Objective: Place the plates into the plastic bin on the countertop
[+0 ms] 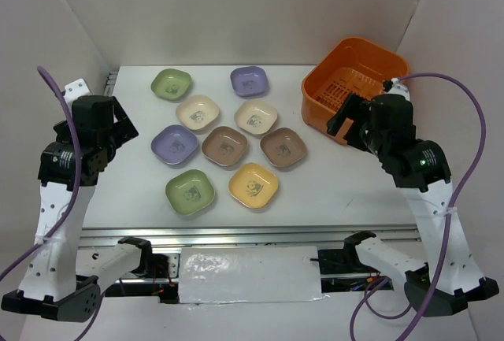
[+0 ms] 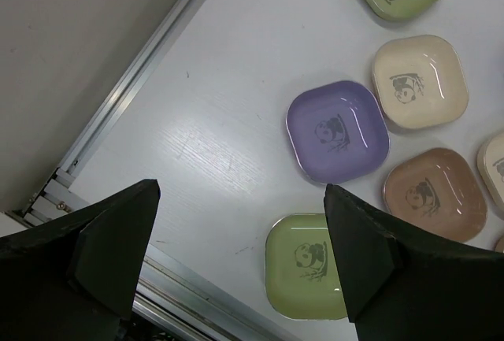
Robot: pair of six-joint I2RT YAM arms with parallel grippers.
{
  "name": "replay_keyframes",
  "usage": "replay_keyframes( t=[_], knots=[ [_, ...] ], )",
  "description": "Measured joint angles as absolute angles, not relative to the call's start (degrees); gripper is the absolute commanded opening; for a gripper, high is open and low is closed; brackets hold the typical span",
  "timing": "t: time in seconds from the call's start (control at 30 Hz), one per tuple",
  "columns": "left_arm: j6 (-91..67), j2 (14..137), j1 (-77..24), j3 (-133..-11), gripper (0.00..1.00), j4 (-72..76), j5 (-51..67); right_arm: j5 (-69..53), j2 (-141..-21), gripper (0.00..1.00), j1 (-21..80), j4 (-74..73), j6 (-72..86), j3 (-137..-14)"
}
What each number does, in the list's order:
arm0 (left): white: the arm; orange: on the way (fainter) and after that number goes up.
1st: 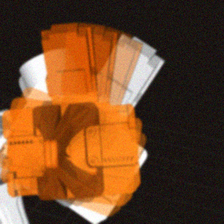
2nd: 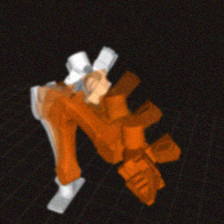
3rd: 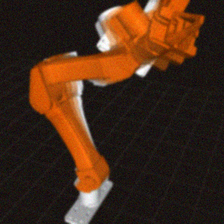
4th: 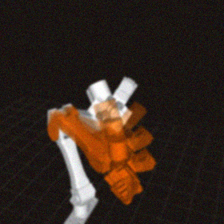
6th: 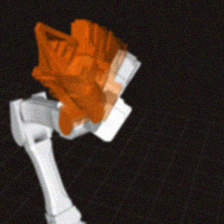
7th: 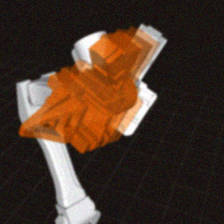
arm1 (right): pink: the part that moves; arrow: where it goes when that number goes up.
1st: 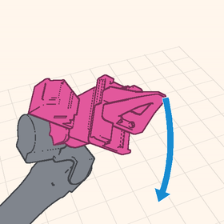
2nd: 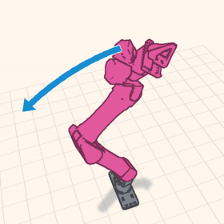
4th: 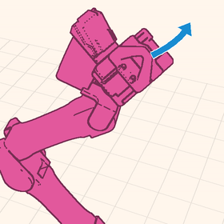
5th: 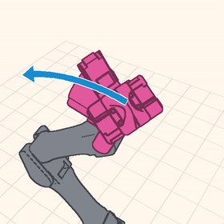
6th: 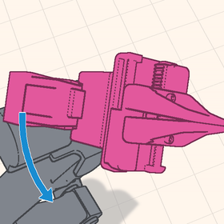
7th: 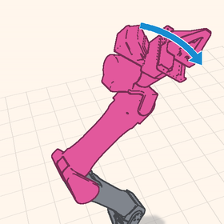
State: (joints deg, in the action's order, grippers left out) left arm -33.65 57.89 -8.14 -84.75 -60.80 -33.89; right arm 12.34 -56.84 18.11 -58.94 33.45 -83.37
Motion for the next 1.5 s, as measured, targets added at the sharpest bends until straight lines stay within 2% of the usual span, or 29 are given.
replay_keyframes(
  t=[0.27,0.47,0.67,0.9,1.0,1.03,1.17,1.23,1.3,1.37,1.47,1.5],
  knots=[
    [-34.9,57.4,-8.2,-84.8,0.99,-61.4,-36.0,14.7,-55.7,1.0,18.1,-58.7,35.1,-82.6],
    [-34.9,57.5,-8.2,-84.6,0.99,-61.4,-36.1,14.4,-56.5,1.0,18.0,-53.0,41.7,-70.9],
    [-34.7,59.2,-8.3,-84.6,0.99,-61.3,-34.5,16.0,-71.3,0.98,20.1,-44.2,55.4,-62.1],
    [-33.7,60.5,-8.4,-84.6,0.99,-61.3,-31.2,19.1,-90.8,0.93,22.0,-39.4,66.7,-63.5],
    [-33.1,61.3,-8.4,-84.6,0.99,-61.4,-30.6,19.3,-96.9,0.85,22.2,-38.3,69.5,-64.2],
    [-33.1,61.5,-8.4,-84.6,0.99,-61.3,-30.5,19.3,-98.0,0.78,22.3,-38.3,70.2,-64.2],
    [-32.9,61.7,-8.4,-83.9,0.99,-61.3,-30.1,19.2,-100.7,0.63,22.2,-38.2,72.6,-64.2],
    [-32.9,61.7,-8.4,-83.5,0.99,-61.3,-29.9,19.0,-101.3,0.42,22.2,-37.6,73.3,-64.2],
    [-32.9,61.7,-8.4,-83.3,0.99,-61.3,-29.7,18.9,-101.7,0.26,22.2,-36.9,74.1,-64.0],
    [-32.9,61.8,-8.4,-83.3,0.99,-61.3,-29.7,19.3,-101.5,0.25,22.2,-36.1,74.9,-63.2],
    [-32.8,62.0,-8.4,-83.3,0.99,-61.3,-29.6,19.7,-99.5,0.11,21.9,-34.8,75.9,-60.5],
    [-32.8,62.0,-8.4,-83.3,0.99,-61.3,-29.5,19.8,-98.1,0.0,21.8,-34.2,76.4,-59.4]
  ],
)
